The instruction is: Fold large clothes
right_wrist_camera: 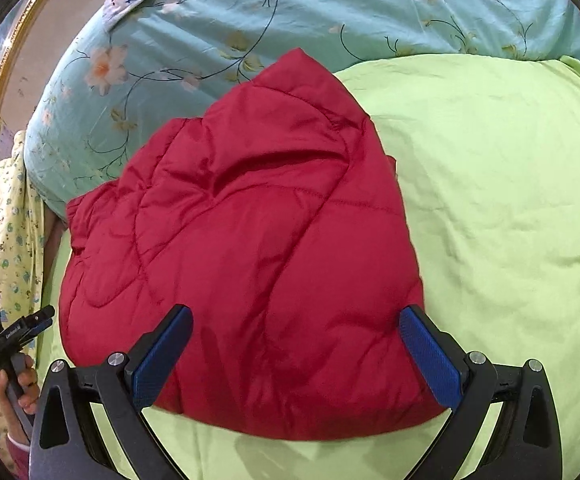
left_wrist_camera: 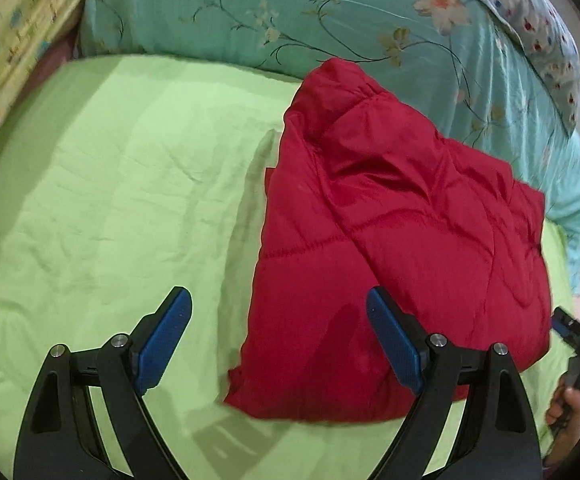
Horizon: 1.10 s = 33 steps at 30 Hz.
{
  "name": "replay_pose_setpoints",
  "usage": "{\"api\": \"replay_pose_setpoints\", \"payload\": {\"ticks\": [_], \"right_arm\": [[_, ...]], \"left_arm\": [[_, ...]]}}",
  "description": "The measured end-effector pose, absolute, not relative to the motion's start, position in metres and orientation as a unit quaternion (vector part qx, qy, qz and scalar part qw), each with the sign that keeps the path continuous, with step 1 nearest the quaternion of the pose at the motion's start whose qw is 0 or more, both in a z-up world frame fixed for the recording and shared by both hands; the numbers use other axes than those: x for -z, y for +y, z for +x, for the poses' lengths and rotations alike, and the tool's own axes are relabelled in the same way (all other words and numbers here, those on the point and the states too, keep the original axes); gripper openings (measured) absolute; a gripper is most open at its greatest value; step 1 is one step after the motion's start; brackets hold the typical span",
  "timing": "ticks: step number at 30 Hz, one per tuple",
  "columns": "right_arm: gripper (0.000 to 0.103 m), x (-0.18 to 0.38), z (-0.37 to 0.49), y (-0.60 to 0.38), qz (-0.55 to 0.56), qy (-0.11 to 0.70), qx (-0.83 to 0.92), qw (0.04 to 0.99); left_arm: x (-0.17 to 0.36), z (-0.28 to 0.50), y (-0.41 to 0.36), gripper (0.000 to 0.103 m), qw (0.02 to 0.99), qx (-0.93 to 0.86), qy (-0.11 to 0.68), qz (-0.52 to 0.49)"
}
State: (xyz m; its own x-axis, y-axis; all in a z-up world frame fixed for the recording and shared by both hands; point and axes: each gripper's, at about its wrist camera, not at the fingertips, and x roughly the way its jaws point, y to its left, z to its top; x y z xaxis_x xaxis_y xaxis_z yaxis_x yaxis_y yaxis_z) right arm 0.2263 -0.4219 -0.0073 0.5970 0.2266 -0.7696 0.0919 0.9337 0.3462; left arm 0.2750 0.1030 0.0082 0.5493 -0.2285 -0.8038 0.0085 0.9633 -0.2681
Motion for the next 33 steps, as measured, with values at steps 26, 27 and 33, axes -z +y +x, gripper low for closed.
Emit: {"api": "replay_pose_setpoints", "payload": {"ticks": [26, 27, 33], "right_arm": [[0.077, 0.060, 0.313, -0.447, 0.292, 0.506, -0.151, 0.798], [0.069, 0.057, 0.309, -0.446, 0.291, 0.504, -0.153, 0.798], [0.050, 0.030, 0.273, -0.440, 0.282, 0.495, -0.171, 0.804]], "left_arm": [[0.054, 0.353, 0.088, 0.069, 0.793, 0.231, 0.481, -0.296], [0.049, 0.352, 0.085, 0.064, 0.797, 0.232, 0.479, -0.287], [0.012, 0.321, 0.074, 0.054, 0.817, 0.247, 0.461, -0.243]]}}
